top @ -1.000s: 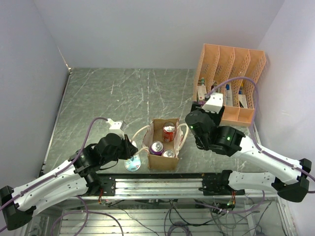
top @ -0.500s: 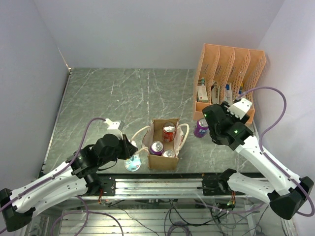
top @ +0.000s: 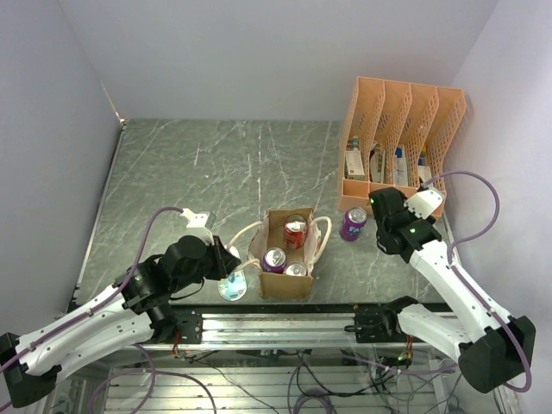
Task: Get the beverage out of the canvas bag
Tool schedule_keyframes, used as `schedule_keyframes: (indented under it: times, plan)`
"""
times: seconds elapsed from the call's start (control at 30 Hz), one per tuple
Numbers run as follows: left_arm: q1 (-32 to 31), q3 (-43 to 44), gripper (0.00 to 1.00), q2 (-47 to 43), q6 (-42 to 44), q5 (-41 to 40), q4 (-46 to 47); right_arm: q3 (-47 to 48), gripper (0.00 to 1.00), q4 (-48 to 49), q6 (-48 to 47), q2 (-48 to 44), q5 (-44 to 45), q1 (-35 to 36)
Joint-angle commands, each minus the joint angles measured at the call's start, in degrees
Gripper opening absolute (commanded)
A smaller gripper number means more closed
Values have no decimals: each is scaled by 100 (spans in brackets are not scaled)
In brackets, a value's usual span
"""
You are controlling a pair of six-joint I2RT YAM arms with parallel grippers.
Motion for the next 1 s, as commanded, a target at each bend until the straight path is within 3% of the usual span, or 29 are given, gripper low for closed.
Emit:
schedule_keyframes:
  times: [0.0, 0.5, 0.97]
  plan:
    - [18, 150, 7, 32, 93, 69, -168, -195, 0, 664, 197, -10, -239, -384]
    - [18, 62, 7, 35, -9, 127, -36, -616, 0, 1628, -161, 469, -1996, -1244]
    - [16, 115, 7, 179, 51, 201, 84, -680, 0, 1787, -253, 1039, -2268, -1259]
